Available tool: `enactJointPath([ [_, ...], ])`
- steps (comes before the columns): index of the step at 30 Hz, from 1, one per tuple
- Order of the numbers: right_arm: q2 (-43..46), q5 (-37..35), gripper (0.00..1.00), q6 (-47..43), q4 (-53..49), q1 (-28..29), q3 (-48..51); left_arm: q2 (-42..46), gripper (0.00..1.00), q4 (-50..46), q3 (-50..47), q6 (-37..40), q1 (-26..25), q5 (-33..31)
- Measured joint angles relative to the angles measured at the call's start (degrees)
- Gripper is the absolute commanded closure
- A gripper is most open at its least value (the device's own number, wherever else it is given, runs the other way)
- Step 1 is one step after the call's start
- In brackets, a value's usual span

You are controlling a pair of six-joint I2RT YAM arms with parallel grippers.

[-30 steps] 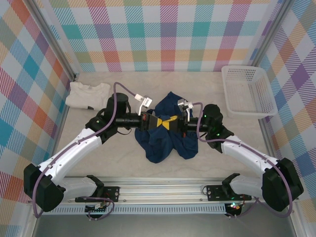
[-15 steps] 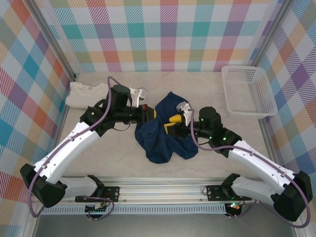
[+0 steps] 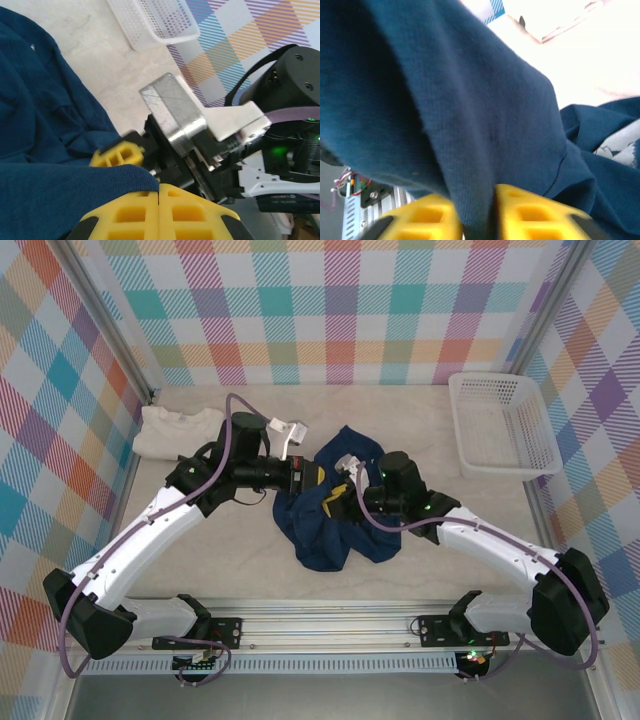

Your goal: Fold the inside-out t-shirt

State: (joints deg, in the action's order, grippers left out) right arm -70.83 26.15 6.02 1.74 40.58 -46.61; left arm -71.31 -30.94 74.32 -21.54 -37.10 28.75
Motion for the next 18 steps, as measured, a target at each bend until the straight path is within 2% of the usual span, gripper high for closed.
enactJointPath([
  [1, 0.1, -0.2, 1.0, 1.1, 0.6, -0.1, 0.1, 0.0, 0.94, 0.0, 0.0, 0.5, 0.0, -1.5],
  [4, 0.6, -1.5, 1.0, 5.9, 2.8, -1.5, 0.9, -0.8, 0.75, 0.0, 0.5, 2.6, 0.0, -6.8],
  [7, 2.0, -2.6, 1.0, 11.9, 3.8, -5.9, 2.3, -2.1, 0.57, -0.1, 0.8, 4.1, 0.0, -13.3],
  [10, 3.3, -2.6, 1.0, 16.5, 5.4, -10.9, 4.2, -1.2, 0.44, 1.2, -1.0, 4.9, 0.0, -19.5],
  [14, 4.2, -1.7, 1.0, 19.5, 6.8, -13.3, 6.3, 3.0, 0.39, 5.5, -9.8, 4.5, 0.1, -21.8],
  [18, 4.5, -0.9, 1.0, 21.1, 7.0, -13.9, 7.4, 2.2, 0.36, 10.6, -16.4, 4.0, 0.0, -17.6],
])
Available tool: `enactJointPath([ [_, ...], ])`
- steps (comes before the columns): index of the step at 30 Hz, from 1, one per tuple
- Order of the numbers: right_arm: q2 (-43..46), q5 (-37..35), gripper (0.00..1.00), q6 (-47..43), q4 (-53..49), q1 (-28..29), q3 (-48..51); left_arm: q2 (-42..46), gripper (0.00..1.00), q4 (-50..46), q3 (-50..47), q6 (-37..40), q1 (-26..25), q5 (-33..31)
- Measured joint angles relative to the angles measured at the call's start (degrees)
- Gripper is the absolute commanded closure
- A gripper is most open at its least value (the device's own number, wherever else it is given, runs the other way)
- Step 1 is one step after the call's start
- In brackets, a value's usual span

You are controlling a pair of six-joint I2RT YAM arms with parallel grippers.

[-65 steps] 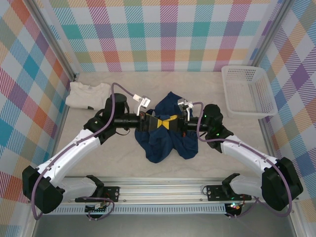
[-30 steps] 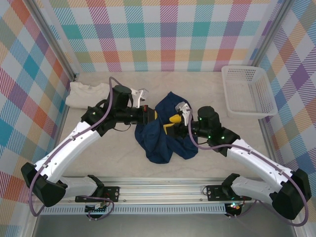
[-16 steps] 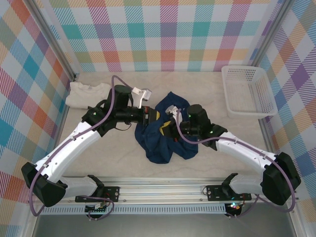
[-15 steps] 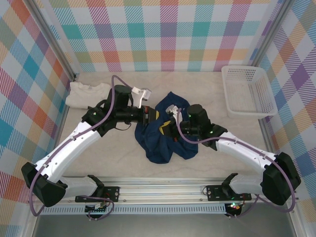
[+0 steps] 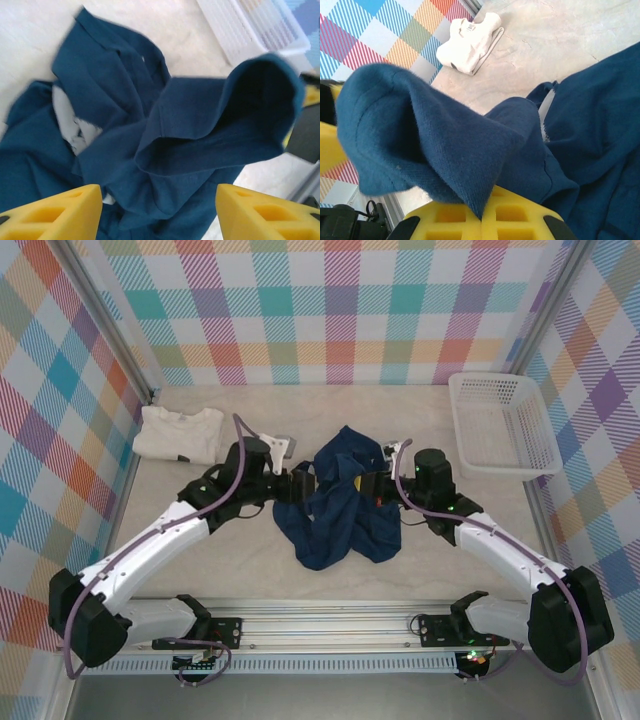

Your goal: Fold the inside-out t-shirt

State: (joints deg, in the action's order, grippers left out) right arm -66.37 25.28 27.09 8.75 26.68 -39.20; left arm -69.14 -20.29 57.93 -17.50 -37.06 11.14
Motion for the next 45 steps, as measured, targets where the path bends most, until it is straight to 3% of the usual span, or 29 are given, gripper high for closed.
enactJointPath([
  [9, 0.0, 1.0, 1.0, 1.6, 0.7, -1.1, 0.1, -8.2, 0.25, 8.7, -3.8, 3.6, 0.0, 6.8],
  [15, 0.0, 1.2, 1.0, 2.1, 0.7, -1.1, 0.1, -12.6, 0.25, 14.3, -4.0, 5.0, 0.0, 9.9],
  [18, 0.0, 1.4, 1.0, 2.1, 0.7, -1.1, 0.1, -14.6, 0.29, 16.0, -4.0, 5.4, 0.0, 10.8],
  [23, 0.0, 1.6, 1.0, 2.1, 0.7, -1.1, 0.1, -16.3, 0.5, 17.7, -4.0, 5.8, 0.0, 11.8],
  [28, 0.0, 1.8, 1.0, 2.1, 0.7, -1.1, 0.1, -16.5, 0.63, 18.8, -4.0, 5.7, 0.1, 12.4],
  [36, 0.0, 1.9, 1.0, 2.1, 0.7, -1.2, 0.1, -16.5, 0.65, 19.0, -4.0, 5.6, 1.3, 13.1],
  [41, 0.0, 2.1, 1.0, 2.1, 0.7, -1.2, 0.1, -16.1, 0.58, 19.0, -4.0, 5.6, 1.6, 13.3],
  [45, 0.0, 2.3, 1.0, 2.1, 0.7, -1.2, 0.1, -15.3, 0.66, 19.0, -4.0, 5.6, 1.8, 13.5],
])
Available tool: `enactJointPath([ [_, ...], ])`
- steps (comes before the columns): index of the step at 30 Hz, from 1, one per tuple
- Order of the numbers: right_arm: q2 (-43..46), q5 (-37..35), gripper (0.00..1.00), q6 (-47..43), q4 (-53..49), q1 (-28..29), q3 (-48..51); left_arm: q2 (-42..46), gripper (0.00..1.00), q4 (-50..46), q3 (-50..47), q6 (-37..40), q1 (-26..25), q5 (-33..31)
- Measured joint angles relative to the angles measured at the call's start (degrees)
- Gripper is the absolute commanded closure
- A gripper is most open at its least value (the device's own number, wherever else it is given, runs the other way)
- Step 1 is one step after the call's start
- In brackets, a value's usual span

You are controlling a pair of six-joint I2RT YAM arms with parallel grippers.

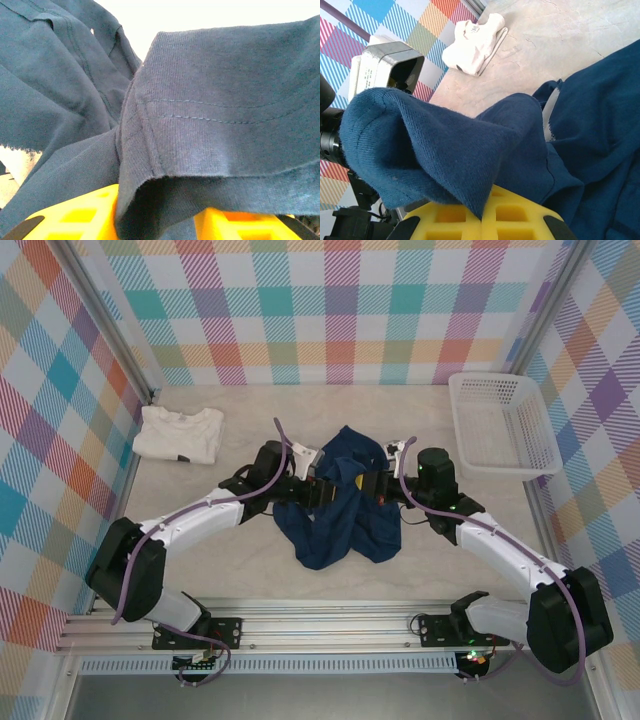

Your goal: Fold the inside-out t-shirt

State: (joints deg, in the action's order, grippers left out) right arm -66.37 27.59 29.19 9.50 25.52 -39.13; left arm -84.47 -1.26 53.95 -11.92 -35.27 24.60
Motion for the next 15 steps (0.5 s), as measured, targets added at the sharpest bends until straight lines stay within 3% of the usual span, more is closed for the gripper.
enactJointPath([
  [10, 0.0, -0.9, 1.0, -0.1, 0.1, 0.2, -0.1, 0.2, 1.0, -1.6, 1.4, 0.1, 0.3, -0.1],
  [12, 0.0, -4.0, 0.9, -1.6, -1.8, 1.8, -0.7, 1.6, 1.0, -4.4, 2.4, -0.3, 0.6, -3.0],
  [15, -1.7, -9.2, 0.69, -6.6, -6.4, 8.8, -4.4, 7.5, 1.0, -11.5, 4.3, -0.7, 1.8, -10.3],
])
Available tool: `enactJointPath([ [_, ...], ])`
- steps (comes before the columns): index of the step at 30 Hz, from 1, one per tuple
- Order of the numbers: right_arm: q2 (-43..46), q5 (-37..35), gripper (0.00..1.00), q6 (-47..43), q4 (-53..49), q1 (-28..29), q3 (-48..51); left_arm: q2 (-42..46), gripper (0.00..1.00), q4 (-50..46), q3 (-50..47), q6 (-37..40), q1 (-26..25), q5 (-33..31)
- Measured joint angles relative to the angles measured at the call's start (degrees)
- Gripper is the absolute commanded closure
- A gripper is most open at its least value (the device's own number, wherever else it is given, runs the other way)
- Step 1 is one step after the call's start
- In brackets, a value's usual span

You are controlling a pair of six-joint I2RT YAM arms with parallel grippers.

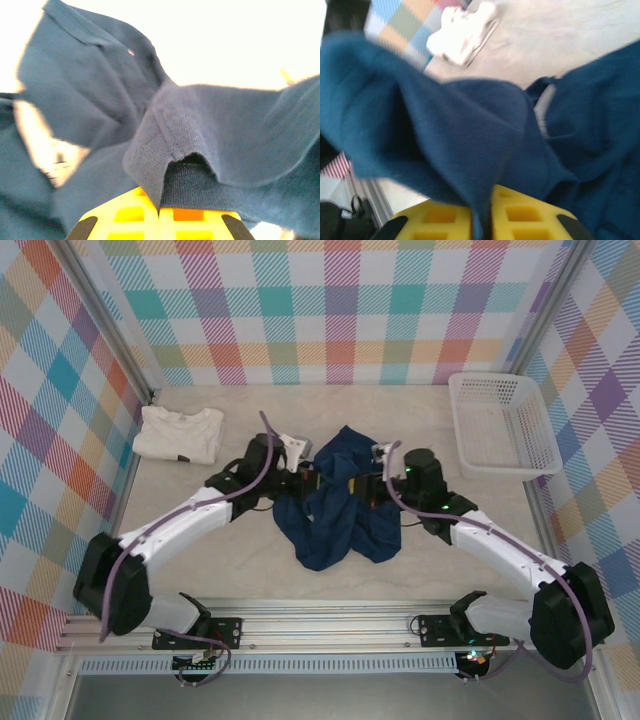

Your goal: Fold the inside-out t-shirt

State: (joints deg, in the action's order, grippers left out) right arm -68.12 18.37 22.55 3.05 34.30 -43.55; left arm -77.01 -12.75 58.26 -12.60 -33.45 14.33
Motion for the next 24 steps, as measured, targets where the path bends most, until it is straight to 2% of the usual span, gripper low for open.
enactJointPath([
  [2, -1.6, -1.6, 0.58, -3.4, -2.5, 4.3, -3.0, 5.3, 1.0, -5.4, 2.3, -0.2, 1.7, -5.6],
  [4, -1.2, -3.5, 0.53, -5.9, -3.9, 5.5, -3.7, 10.3, 1.0, -9.8, 5.0, -0.7, 3.9, -10.9],
  [6, -0.4, -6.3, 0.5, -7.2, -5.6, 3.8, -3.7, 14.3, 1.0, -13.3, 7.1, -1.1, 6.1, -15.2],
  [9, -1.5, -11.9, 0.44, -7.3, -8.2, -1.8, -4.3, 18.3, 1.0, -17.0, 8.1, -1.5, 8.0, -19.3],
  [12, -7.7, -17.4, 0.38, -7.2, -11.8, -4.9, -7.2, 18.8, 1.0, -20.1, 8.1, -1.6, 8.4, -20.9],
  [16, -17.0, -17.9, 0.3, -6.8, -14.8, -4.7, -10.2, 16.6, 1.0, -22.6, 8.1, -1.9, 8.4, -21.3],
  [24, -29.6, -14.4, 0.32, -5.3, -18.6, -2.7, -15.8, 16.3, 1.0, -23.2, 8.0, -2.6, 8.4, -21.5],
])
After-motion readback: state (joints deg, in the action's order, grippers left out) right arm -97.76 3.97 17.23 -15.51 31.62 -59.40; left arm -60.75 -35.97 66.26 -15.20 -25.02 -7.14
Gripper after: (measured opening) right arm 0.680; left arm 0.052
